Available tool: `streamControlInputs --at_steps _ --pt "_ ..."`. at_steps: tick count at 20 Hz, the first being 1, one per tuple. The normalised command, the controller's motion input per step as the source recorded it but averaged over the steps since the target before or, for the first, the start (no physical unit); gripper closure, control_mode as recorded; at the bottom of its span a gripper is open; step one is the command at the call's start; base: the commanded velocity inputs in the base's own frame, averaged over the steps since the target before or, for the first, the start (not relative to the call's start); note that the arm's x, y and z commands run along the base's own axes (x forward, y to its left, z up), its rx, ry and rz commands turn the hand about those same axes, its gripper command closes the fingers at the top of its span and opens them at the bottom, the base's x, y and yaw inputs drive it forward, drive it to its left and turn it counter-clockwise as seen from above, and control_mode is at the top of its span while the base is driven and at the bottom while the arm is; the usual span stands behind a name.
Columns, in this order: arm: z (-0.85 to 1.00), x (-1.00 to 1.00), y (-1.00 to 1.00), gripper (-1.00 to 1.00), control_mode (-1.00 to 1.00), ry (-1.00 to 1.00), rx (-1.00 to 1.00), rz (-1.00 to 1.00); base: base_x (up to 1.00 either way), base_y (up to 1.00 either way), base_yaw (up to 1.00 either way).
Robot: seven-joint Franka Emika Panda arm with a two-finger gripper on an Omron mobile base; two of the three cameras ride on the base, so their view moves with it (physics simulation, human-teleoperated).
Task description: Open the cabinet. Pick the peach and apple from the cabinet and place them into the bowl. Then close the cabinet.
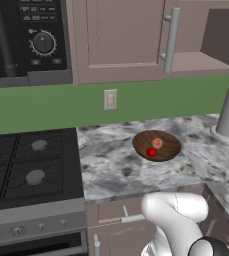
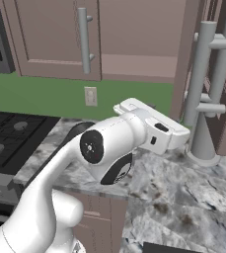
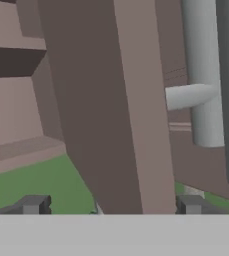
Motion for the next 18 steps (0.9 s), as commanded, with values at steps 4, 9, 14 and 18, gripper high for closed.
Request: streamControlInputs --at_steps 4,9,14,18 --pt "-0.03 0.25 -0.21 -1.0 -1.0 0.0 0.05 0.0 0.0 0.0 0.0" --pt "-0.14 0.31 -0.29 -1.0 -1.0 0.02 0.11 0.02 0.0 0.0 0.0" --pt "-0.21 0.78 0.27 -1.0 -1.0 0.0 0.12 0.05 0.0 0.0 0.0" --pt "-0.39 1.0 0.89 -1.0 -1.0 0.04 0.07 0.13 0.0 0.0 0.0"
